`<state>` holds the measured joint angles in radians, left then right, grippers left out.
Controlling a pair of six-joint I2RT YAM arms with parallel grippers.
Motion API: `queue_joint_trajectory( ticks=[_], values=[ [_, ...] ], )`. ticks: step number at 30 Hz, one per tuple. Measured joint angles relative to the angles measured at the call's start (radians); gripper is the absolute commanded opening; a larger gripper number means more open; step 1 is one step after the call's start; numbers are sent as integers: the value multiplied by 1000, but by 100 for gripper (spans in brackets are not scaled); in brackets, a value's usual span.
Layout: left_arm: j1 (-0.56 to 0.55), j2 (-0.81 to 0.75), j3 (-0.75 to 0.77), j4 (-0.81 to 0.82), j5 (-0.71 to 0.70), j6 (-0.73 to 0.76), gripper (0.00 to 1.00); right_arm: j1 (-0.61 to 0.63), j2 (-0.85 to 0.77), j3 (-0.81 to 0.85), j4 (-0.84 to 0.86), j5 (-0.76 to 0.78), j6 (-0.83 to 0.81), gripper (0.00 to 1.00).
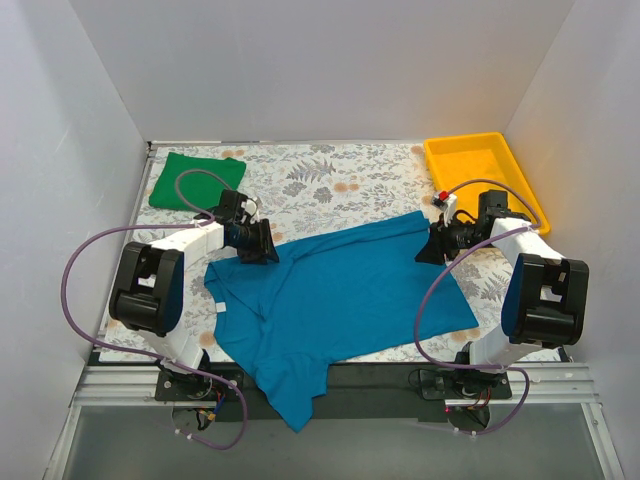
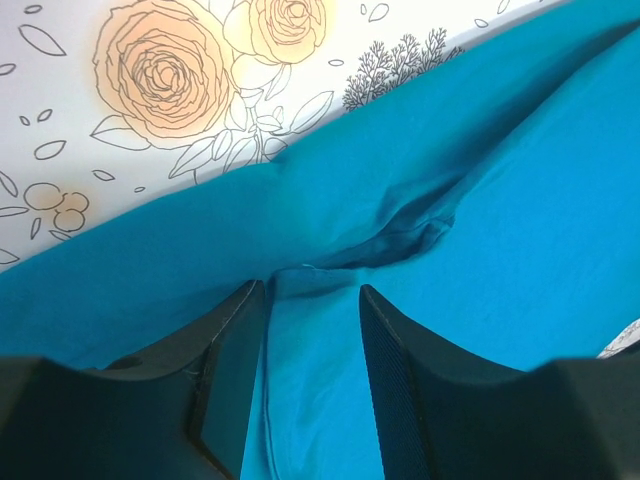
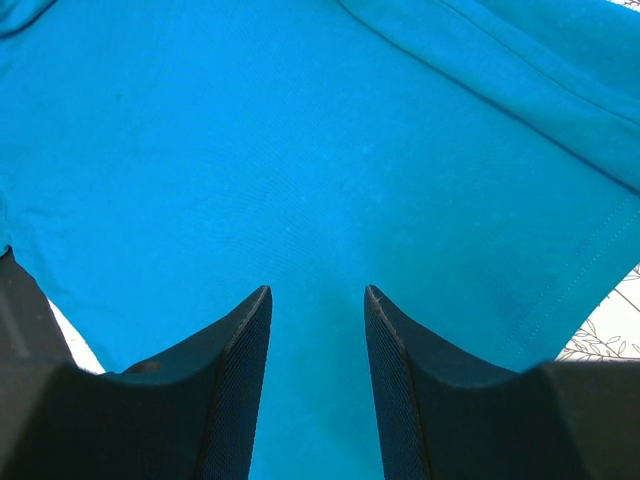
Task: Fold and stack the t-shirts
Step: Fold the tshirt
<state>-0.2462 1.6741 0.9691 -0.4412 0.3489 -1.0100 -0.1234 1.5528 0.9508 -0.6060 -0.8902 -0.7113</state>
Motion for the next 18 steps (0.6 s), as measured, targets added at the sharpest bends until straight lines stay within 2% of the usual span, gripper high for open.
queue_joint_trajectory(
  ticks=[4, 7, 8, 12, 18],
  values=[
    [-8, 6, 0, 0, 1, 1, 37, -1, 0, 0, -3, -3, 0, 49],
    [-11, 8, 0, -2, 2, 2, 28, -1, 0, 0, -6, -3, 0, 49],
    [-12, 8, 0, -2, 2, 3, 18, -1, 0, 0, -6, -3, 0, 49],
    [-13, 8, 0, -4, 5, 4, 1, -2, 0, 0, -6, -3, 0, 49],
    [-13, -16, -5, -18, 8, 8, 0, -8, 0, 0, -12, -3, -1, 49]
  ],
)
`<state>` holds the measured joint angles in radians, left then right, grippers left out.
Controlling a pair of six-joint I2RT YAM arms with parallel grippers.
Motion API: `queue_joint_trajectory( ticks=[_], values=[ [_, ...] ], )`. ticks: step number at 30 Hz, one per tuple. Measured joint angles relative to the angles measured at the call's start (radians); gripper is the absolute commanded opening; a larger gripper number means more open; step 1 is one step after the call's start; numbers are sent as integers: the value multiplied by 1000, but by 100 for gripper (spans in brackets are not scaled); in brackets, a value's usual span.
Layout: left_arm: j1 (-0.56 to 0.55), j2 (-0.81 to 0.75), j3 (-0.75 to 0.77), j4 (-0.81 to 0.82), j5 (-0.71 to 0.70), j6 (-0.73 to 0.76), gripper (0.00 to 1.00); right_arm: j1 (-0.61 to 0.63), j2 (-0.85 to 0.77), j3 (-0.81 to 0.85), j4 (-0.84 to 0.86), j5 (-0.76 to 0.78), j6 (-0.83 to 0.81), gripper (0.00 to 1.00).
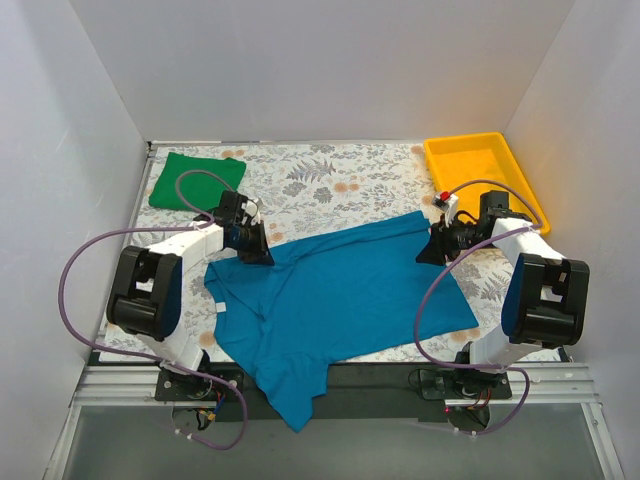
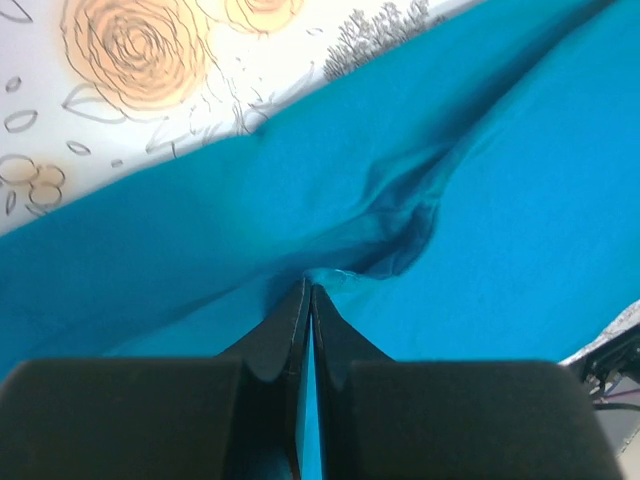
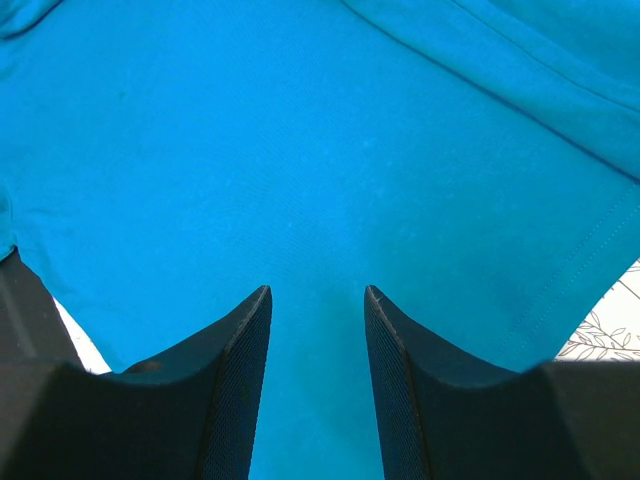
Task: Fold and stack the t-shirts
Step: Fold the tshirt
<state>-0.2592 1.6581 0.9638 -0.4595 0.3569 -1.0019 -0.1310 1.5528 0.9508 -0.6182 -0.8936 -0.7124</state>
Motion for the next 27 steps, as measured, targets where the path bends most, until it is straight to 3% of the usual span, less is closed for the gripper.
queue_joint_trajectory(
  ticks=[27],
  values=[
    [-38, -259, -158, -36, 206, -73, 0, -19, 0, 0, -11, -1, -2, 49]
  ],
)
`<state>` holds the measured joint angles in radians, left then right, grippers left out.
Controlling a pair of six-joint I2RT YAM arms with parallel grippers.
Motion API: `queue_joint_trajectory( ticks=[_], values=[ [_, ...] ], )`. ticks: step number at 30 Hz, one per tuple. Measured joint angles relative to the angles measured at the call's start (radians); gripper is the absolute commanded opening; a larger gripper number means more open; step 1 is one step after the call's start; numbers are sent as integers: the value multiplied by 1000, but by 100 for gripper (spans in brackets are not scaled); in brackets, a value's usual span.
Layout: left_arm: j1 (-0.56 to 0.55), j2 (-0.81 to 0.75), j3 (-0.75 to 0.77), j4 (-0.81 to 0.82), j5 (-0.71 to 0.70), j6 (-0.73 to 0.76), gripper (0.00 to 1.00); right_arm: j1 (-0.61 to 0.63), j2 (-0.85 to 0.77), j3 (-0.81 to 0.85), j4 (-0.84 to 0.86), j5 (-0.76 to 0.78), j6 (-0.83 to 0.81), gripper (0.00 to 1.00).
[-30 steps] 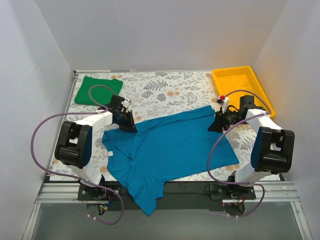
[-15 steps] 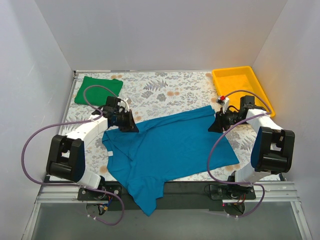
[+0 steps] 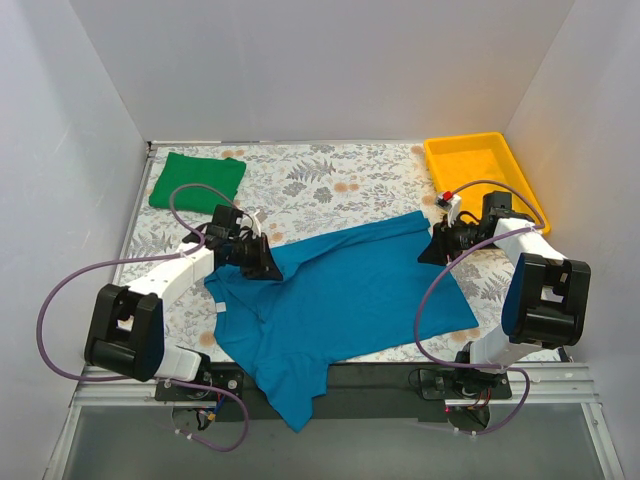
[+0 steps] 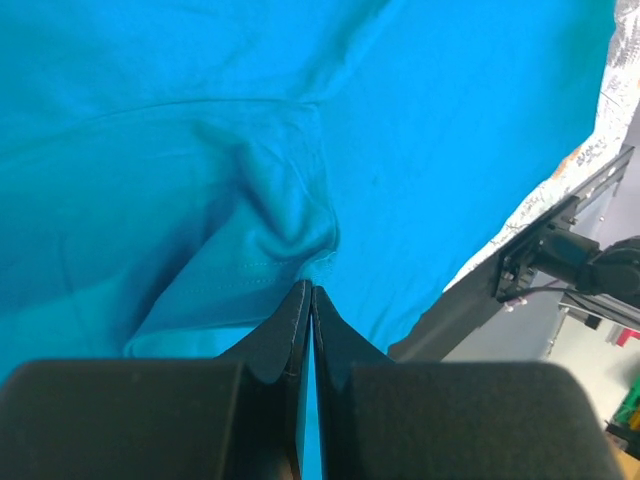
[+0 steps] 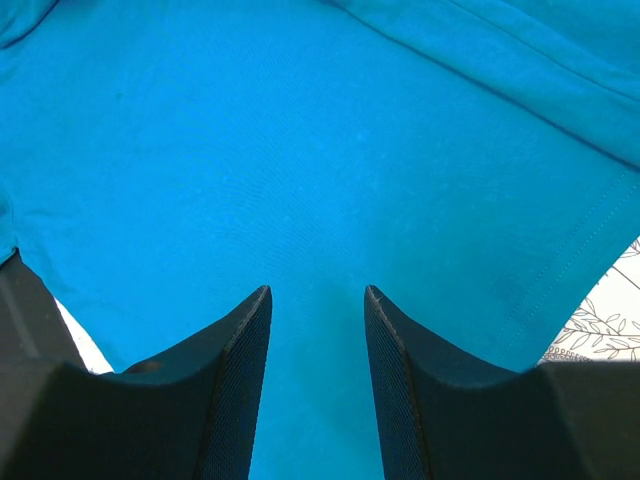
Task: Fold and stack the t-shirts
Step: Fold the tshirt
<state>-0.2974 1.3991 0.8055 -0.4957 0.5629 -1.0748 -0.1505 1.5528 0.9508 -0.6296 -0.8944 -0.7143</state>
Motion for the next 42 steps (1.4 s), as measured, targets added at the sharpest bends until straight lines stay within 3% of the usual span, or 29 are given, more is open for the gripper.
queue_joint_trajectory(
  ticks=[25, 31, 37, 42],
  values=[
    [-72, 4, -29, 3, -3, -57, 0, -13, 0, 0, 0, 0, 0, 49],
    [-105, 29, -40, 25, -13, -95, 25, -13, 0, 0, 0, 0, 0, 49],
    [-170, 93, -74, 52, -10, -140, 31, -14, 0, 0, 0, 0, 0, 49],
    [-177, -68, -69, 40, -100, -135, 47, -14, 0, 0, -1, 0, 0, 49]
  ],
)
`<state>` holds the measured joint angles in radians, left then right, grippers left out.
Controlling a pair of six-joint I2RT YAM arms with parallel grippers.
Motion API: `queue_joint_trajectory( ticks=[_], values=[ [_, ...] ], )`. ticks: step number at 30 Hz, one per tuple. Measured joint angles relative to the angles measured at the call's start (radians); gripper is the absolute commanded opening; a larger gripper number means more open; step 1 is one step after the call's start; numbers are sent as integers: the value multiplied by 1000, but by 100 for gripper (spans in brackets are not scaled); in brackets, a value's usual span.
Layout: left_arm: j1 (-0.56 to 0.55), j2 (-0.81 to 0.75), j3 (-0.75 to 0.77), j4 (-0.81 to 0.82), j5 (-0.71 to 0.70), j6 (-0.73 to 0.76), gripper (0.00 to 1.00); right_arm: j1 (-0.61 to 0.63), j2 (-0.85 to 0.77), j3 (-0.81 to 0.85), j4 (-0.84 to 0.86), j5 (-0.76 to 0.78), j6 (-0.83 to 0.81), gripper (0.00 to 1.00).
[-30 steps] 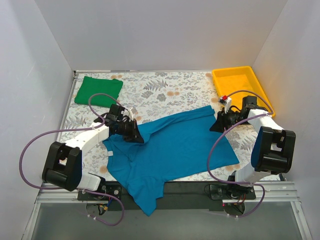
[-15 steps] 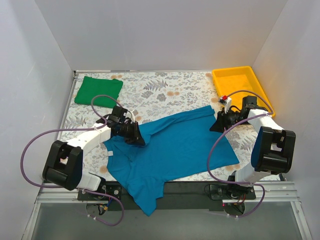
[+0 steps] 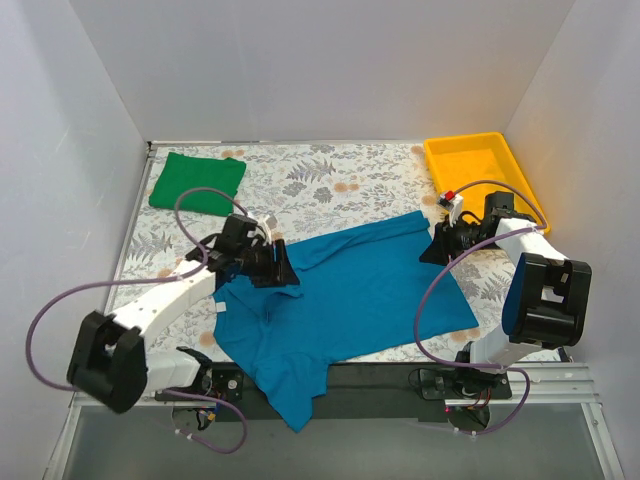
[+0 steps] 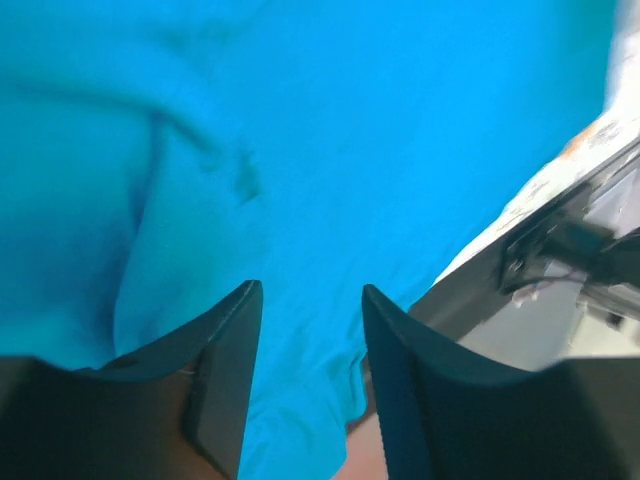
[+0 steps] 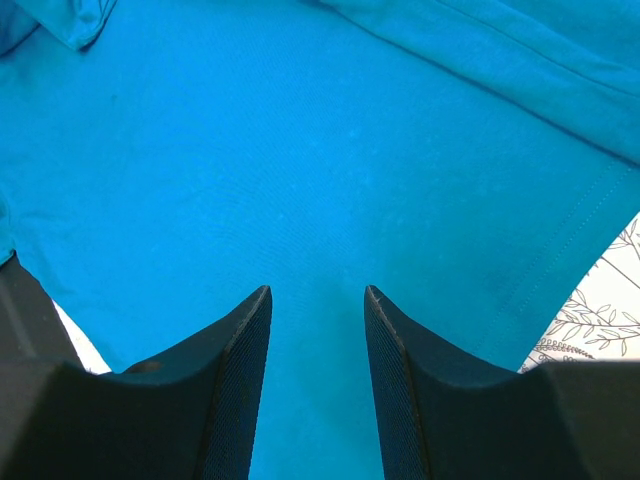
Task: Fold and stack the t-shirts
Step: Fold the tshirt
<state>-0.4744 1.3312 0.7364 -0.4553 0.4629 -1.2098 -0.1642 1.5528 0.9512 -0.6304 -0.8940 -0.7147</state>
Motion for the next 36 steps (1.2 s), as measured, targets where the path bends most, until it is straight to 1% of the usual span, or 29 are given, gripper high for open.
queue_joint_trajectory(
  ticks=[2, 4, 6, 8, 14, 18, 26, 31, 36],
  values=[
    [0, -121, 23, -5, -58, 9, 51, 0, 0, 2, 0, 0, 0, 49],
    [0, -216, 51, -4, -115, 18, 52, 0, 2, 13, -8, 1, 0, 49],
    [0, -277, 65, -2, -166, 28, 52, 1, 10, 46, -18, 6, 3, 50],
    [0, -301, 60, -7, -206, 35, 52, 7, 23, 97, -26, 24, 9, 49],
    [1, -274, -37, -22, -264, 26, 52, 70, 130, 355, -27, 172, 55, 50],
    [1, -269, -49, -30, -276, 23, 52, 111, 246, 486, -24, 275, 72, 49],
    [1, -271, -61, -7, -286, 23, 52, 141, 406, 540, -36, 433, 92, 48],
    [0, -271, -73, 11, -285, 23, 52, 151, 436, 581, -51, 493, 95, 48],
    [0, -270, -75, 18, -284, 23, 52, 155, 457, 622, -50, 517, 100, 49]
  ],
)
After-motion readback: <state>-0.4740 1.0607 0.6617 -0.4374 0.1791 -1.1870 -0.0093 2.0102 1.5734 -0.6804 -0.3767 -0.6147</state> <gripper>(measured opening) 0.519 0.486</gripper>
